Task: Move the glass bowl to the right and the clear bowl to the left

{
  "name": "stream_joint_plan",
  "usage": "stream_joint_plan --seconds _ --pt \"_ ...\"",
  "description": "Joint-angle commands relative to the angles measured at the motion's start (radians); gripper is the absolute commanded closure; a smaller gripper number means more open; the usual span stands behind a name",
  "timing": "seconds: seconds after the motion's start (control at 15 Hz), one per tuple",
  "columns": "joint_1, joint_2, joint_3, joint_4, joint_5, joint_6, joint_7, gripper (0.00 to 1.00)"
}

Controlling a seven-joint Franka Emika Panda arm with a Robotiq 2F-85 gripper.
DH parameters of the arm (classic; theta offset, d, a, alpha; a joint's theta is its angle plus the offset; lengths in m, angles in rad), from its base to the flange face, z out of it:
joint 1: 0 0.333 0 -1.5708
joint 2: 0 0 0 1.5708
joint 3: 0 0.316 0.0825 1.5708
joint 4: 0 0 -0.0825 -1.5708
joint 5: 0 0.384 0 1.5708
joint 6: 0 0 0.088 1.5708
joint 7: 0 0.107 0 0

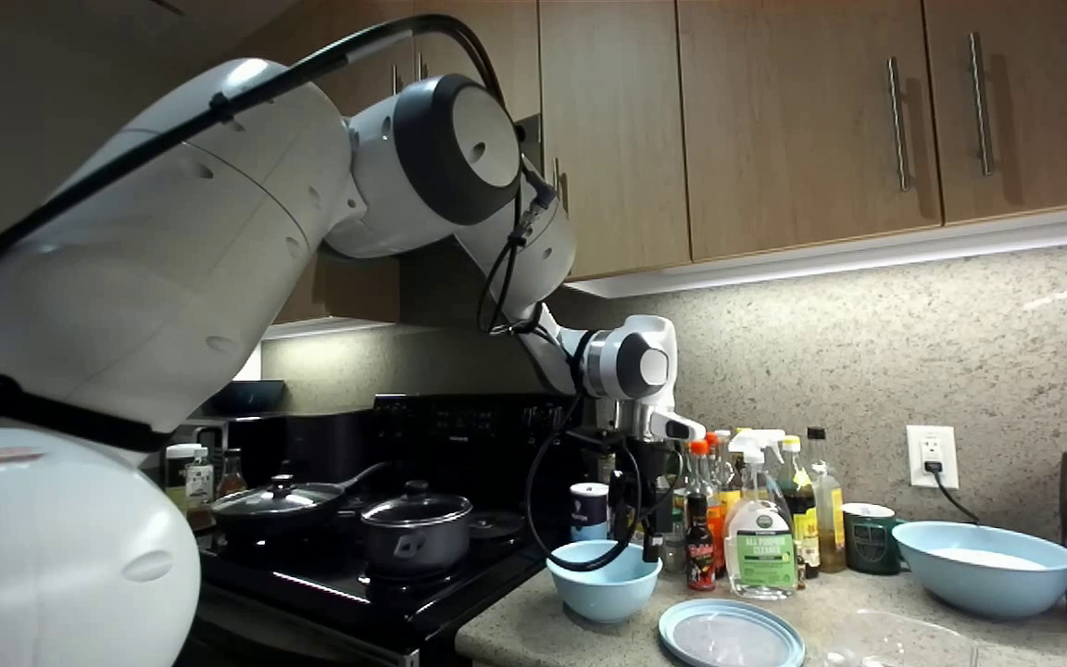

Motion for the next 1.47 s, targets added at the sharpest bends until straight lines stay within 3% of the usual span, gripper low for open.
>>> stream_joint_plan --seconds 0.0,0.73,0.87,1.4 --pt "0.019 0.064 -0.028 0.05 -0.015 0.052 0.083 0.0" --pt "-0.003 0.188 -0.033 0.204 -0.002 -0.048 0.067 0.0" --pt "-0.008 0.2 -0.029 0.227 0.004 -0.076 0.06 0.27" --pt "-0.041 0.212 -0.006 0.285 0.034 -0.153 0.019 0.8"
